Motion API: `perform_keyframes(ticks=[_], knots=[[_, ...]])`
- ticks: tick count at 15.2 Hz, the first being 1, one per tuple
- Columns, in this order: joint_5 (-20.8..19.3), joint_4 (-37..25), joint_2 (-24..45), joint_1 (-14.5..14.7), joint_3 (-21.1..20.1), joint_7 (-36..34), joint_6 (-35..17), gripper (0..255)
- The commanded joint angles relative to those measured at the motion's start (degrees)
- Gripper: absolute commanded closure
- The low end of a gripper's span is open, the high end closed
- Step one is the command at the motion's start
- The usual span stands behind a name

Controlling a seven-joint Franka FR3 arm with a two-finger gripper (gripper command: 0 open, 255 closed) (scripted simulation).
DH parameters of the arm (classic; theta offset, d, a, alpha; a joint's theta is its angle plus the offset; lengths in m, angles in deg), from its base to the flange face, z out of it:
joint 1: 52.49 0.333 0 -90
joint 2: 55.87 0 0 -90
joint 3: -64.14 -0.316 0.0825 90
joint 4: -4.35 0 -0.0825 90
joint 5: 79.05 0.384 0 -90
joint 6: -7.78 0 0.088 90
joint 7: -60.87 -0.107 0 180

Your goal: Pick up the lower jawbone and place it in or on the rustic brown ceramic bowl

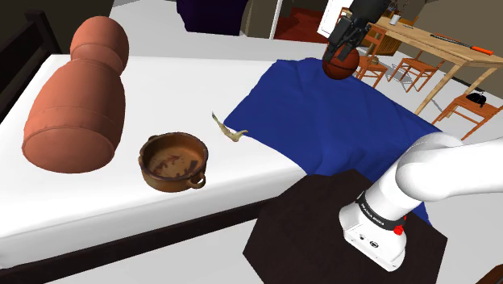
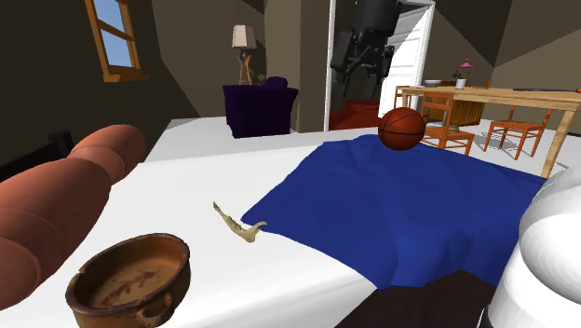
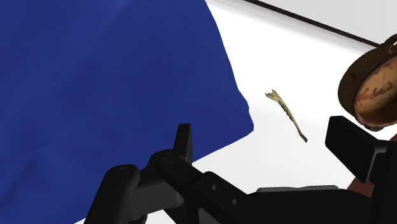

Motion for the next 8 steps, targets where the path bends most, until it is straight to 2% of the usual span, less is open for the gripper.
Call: perform_keyframes(ticks=[1, 8], knots=[[0.00, 0.00, 0.00, 0.00, 0.00, 0.00, 0.00, 0], [0.65, -0.38, 13.43, 4.08, 0.23, 8.90, -8.97, 0]])
